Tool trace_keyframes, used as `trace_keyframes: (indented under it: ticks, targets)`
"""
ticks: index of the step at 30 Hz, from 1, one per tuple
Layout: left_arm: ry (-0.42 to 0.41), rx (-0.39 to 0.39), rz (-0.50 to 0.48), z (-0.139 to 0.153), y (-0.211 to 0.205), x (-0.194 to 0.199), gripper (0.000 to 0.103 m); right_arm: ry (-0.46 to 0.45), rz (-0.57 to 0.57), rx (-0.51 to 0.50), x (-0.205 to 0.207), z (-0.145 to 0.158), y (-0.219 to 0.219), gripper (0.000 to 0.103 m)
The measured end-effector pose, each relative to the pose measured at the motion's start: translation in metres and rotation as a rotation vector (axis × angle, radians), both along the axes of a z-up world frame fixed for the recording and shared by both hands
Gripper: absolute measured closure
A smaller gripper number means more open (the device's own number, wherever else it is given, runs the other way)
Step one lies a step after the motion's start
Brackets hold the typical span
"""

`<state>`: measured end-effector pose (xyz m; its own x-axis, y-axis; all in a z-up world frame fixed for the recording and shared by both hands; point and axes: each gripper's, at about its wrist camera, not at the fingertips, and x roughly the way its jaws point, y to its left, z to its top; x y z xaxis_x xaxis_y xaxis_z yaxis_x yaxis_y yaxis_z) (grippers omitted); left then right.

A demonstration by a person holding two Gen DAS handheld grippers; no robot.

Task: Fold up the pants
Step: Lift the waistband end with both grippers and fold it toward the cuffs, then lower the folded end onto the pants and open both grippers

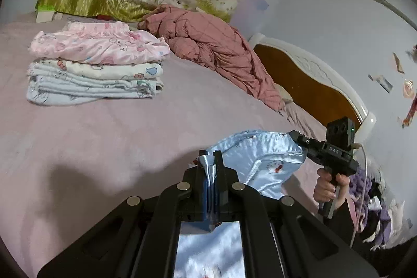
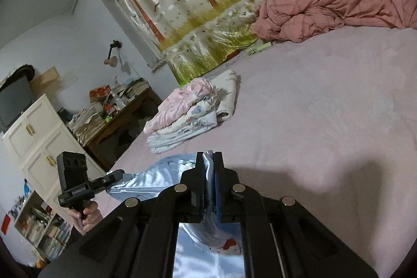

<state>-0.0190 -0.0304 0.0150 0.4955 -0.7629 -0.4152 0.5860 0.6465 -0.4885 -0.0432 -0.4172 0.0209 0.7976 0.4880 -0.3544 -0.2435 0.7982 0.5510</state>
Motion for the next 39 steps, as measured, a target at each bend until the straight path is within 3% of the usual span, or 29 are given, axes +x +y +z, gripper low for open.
trace_keyframes:
  ticks: [5, 12, 20, 21, 22, 24, 25, 28, 30, 31, 32, 33, 34, 39]
  targets:
    - [0.017, -0.043, -0.028, -0.006, 0.015, -0.030, 0.100, 0.003, 0.011, -0.023, -0.045, -0.003, 0.001, 0.098]
    - [0.127, 0.088, -0.009, -0.038, 0.009, -0.051, 0.100, 0.095, 0.016, -0.083, -0.080, -0.028, 0.013, 0.098]
    - [0.175, 0.130, 0.018, -0.059, 0.013, -0.059, 0.098, 0.154, 0.020, -0.112, -0.102, -0.046, 0.014, 0.098]
    - [0.173, 0.133, 0.014, -0.058, 0.012, -0.059, 0.091, 0.157, 0.026, -0.116, -0.102, -0.046, 0.014, 0.098]
    - [0.167, 0.138, 0.012, -0.057, 0.011, -0.059, 0.077, 0.167, 0.034, -0.124, -0.101, -0.046, 0.016, 0.097]
    - [0.136, 0.141, 0.007, -0.051, 0.009, -0.064, 0.064, 0.176, 0.031, -0.128, -0.099, -0.045, 0.016, 0.095]
    - [0.119, 0.144, 0.001, -0.048, 0.008, -0.066, 0.064, 0.179, 0.029, -0.129, -0.097, -0.044, 0.017, 0.092]
    - [0.108, 0.155, -0.010, -0.042, 0.001, -0.067, 0.064, 0.201, 0.022, -0.138, -0.090, -0.041, 0.023, 0.066]
    - [0.106, 0.158, -0.007, -0.040, -0.001, -0.067, 0.064, 0.197, 0.018, -0.153, -0.087, -0.038, 0.029, 0.064]
    - [0.108, 0.161, -0.004, -0.040, -0.002, -0.066, 0.070, 0.196, 0.013, -0.163, -0.085, -0.037, 0.031, 0.064]
    - [0.110, 0.155, -0.007, -0.040, -0.002, -0.068, 0.078, 0.198, 0.011, -0.172, -0.085, -0.035, 0.034, 0.077]
    - [0.116, 0.144, -0.023, -0.040, -0.002, -0.069, 0.096, 0.195, 0.023, -0.176, -0.086, -0.034, 0.038, 0.088]
    - [0.118, 0.138, -0.038, -0.040, -0.001, -0.071, 0.099, 0.194, 0.040, -0.182, -0.087, -0.033, 0.039, 0.096]
    - [0.078, 0.173, -0.077, -0.037, 0.003, -0.094, 0.099, 0.151, 0.080, -0.284, -0.110, -0.028, 0.047, 0.096]
